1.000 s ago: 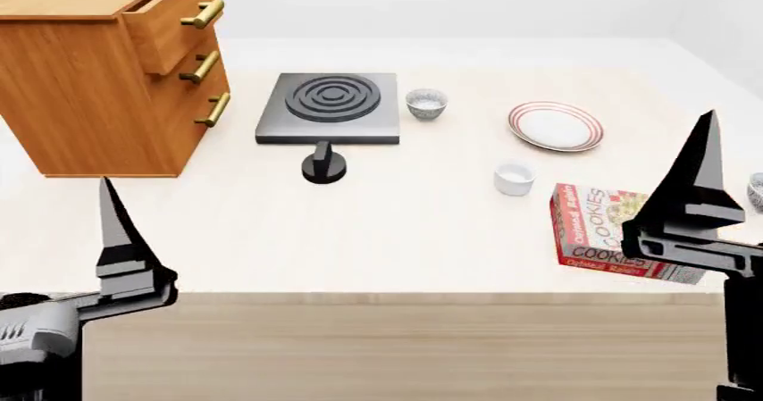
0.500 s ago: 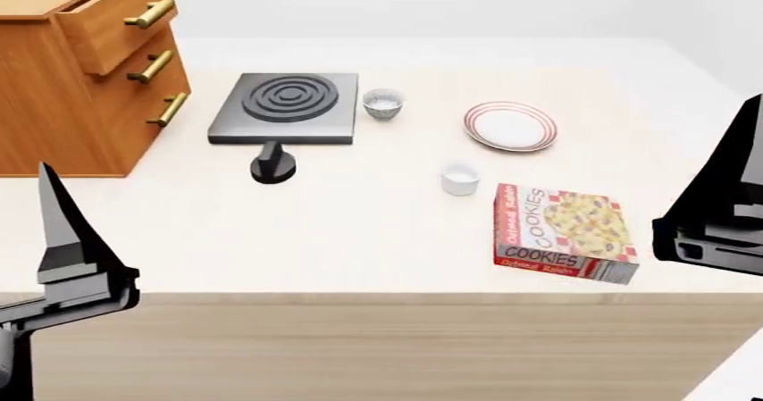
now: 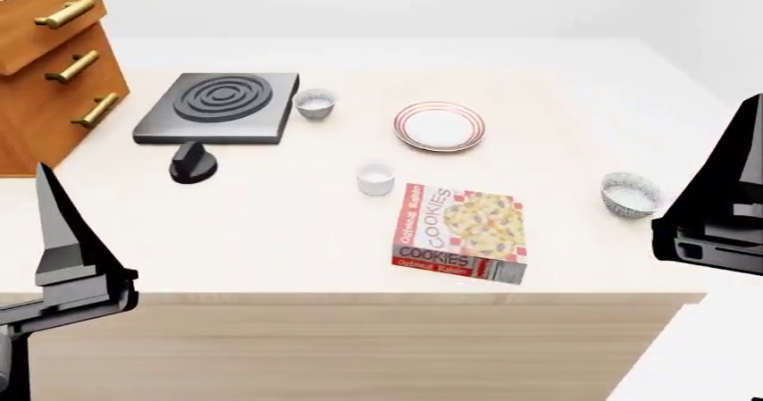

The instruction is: Pick the akita bowl next to the cookies box and place it on the plate.

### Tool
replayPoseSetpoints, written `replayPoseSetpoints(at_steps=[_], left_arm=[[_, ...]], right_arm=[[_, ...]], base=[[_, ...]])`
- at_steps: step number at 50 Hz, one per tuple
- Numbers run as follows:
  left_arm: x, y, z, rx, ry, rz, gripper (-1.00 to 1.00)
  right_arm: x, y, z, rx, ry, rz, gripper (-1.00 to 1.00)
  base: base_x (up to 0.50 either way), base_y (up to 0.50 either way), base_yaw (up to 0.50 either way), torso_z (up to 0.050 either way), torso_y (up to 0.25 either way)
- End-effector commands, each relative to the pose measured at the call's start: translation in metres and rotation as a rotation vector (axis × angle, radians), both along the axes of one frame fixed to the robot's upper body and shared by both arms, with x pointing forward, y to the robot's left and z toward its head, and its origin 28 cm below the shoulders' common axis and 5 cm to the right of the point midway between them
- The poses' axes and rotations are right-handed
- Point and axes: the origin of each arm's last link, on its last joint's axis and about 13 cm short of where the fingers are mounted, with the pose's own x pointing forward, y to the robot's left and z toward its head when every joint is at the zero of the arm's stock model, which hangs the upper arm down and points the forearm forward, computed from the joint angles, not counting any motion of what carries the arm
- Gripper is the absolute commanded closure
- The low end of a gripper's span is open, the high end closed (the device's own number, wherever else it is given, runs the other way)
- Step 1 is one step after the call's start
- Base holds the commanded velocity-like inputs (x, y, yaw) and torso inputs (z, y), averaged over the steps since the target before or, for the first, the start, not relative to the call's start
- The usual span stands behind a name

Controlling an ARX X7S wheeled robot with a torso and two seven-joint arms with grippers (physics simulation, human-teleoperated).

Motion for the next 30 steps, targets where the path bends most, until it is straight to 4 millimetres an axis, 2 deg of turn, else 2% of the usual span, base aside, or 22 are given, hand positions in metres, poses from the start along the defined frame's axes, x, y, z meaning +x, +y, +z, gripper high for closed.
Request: replayPoseSetpoints(at_steps=[1, 23, 30], left_arm=[[-0.0004, -0.0002, -0.0003, 0.003, 0.001, 0.000, -1.00], [0.0001, -0.0006, -0.0019, 0.007, 0.004, -0.003, -1.00], [0.0002, -0.0003, -0.0016, 0.008, 0.004, -0.003, -1.00]], right_arm=[[-0.0002, 0.0000, -0.0001, -0.002, 0.003, 0.000, -1.00], [0.0010, -0.0002, -0.0016, -0.009, 0.009, -0.007, -1.00], [0.0019, 0.0000, -0.0014, -0.034, 0.004, -0.030, -1.00]], base=[[0.00, -0.50, 0.00, 0.000, 0.000], [0.00, -0.50, 0.00, 0.000, 0.000], [0.00, -0.01, 0.00, 0.000, 0.000]])
